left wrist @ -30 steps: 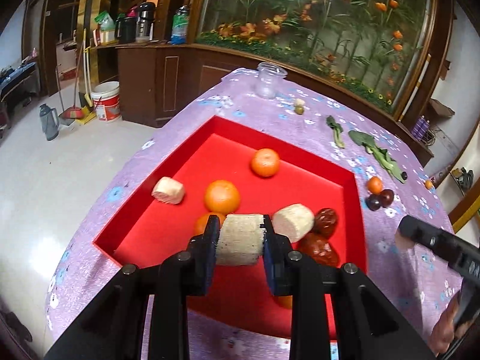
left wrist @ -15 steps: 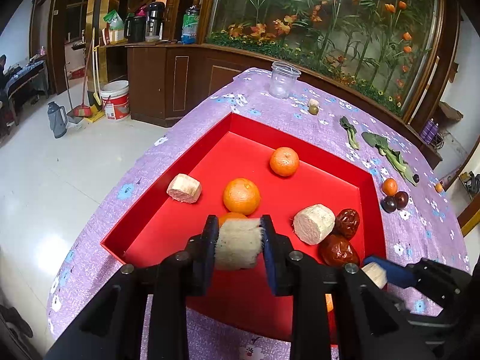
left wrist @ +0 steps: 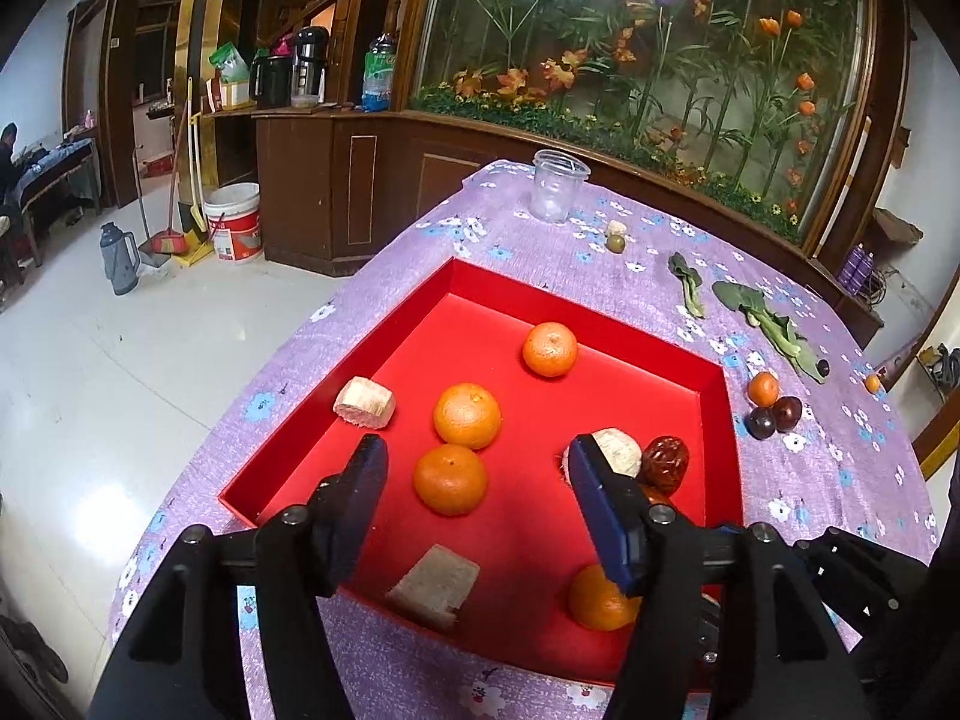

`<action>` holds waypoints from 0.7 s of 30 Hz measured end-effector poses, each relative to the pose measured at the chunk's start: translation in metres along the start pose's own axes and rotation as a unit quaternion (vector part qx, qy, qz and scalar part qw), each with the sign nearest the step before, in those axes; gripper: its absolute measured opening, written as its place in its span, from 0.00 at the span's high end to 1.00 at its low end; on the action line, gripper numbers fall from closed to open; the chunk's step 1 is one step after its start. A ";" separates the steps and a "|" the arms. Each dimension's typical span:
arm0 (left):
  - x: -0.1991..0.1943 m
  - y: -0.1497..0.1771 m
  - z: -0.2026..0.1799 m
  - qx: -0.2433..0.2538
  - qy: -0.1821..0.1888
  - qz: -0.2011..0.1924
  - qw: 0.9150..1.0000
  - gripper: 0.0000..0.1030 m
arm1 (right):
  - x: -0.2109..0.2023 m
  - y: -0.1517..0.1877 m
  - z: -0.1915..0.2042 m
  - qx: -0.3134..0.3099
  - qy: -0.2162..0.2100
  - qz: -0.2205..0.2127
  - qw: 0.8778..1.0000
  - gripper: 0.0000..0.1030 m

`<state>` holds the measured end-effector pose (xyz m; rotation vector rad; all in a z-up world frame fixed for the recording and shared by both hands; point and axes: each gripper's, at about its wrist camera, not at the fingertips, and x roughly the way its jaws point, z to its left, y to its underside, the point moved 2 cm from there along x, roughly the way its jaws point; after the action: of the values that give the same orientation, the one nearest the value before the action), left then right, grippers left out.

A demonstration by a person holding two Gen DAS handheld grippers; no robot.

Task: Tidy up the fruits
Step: 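Carry both yam chunks over the red tray and open both grippers, then grasp an orange with the left gripper while the right gripper grasps a red date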

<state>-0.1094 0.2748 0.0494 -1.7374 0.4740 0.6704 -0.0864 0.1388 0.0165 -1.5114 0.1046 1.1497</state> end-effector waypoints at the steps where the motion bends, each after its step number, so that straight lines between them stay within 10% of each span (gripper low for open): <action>1: -0.002 0.000 -0.002 0.003 -0.002 -0.002 1.000 0.40 | -0.003 0.000 -0.002 0.003 0.001 -0.002 1.000 0.50; 21: -0.058 0.010 -0.085 0.142 -0.094 -0.084 0.982 0.17 | -0.058 0.023 -0.052 0.073 0.033 -0.045 0.996 0.44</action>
<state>-0.1432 0.1889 0.0954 -1.4109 0.2724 0.6059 -0.1000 0.0602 0.0325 -1.4103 0.1619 0.9987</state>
